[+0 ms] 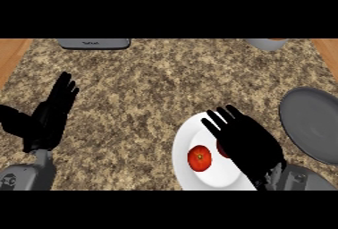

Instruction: Pick the can from the plate and place it in the pan

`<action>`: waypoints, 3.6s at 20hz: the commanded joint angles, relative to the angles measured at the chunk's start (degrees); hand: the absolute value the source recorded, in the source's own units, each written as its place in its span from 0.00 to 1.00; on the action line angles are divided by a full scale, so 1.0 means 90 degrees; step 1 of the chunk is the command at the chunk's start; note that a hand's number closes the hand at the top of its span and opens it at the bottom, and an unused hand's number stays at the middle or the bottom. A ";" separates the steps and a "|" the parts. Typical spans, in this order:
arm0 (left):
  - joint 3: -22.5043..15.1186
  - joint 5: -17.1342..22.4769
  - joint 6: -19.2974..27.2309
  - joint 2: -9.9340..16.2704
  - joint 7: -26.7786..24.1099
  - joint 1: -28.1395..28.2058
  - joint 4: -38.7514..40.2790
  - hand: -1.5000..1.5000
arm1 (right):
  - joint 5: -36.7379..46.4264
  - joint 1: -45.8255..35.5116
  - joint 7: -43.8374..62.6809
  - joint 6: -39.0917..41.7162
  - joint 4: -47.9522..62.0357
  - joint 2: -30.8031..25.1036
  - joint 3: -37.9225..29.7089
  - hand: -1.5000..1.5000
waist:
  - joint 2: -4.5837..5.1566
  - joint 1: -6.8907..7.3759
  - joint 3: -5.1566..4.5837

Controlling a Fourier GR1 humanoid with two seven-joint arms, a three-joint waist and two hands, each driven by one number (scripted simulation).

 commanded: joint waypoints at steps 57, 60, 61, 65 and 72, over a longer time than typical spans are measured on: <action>0.0809 -0.0506 -0.0522 -0.0494 0.0492 -0.0201 -0.0053 0.50 | 0.3547 0.2603 -0.0011 -0.3346 -0.1371 0.2065 -0.1007 1.00 | -0.0058 -0.0219 -0.0006; 0.0742 -0.0520 -0.0746 -0.0536 0.0039 0.0242 -0.0076 0.50 | 0.3668 0.2497 0.0186 -0.2813 -0.2405 0.1920 -0.1103 1.00 | -0.0045 -0.0128 -0.0008; 0.0620 -0.0637 -0.0614 -0.0642 0.0067 0.0042 -0.0109 0.50 | 0.3606 0.2265 0.0321 -0.2219 -0.2836 0.1953 -0.1172 1.00 | -0.0041 -0.0132 -0.0009; 0.0859 -0.0388 -0.0880 -0.0465 0.0209 0.0268 -0.0413 0.50 | 0.3449 0.2666 0.0319 -0.2305 -0.3049 0.1984 -0.1470 1.00 | -0.0009 -0.0037 0.0000; 0.0504 -0.0789 -0.0623 -0.0749 0.0279 0.0127 -0.0299 0.50 | 0.2258 0.1489 0.0073 -0.1881 -0.2784 0.1940 -0.3797 1.00 | 0.0003 -0.0028 0.0003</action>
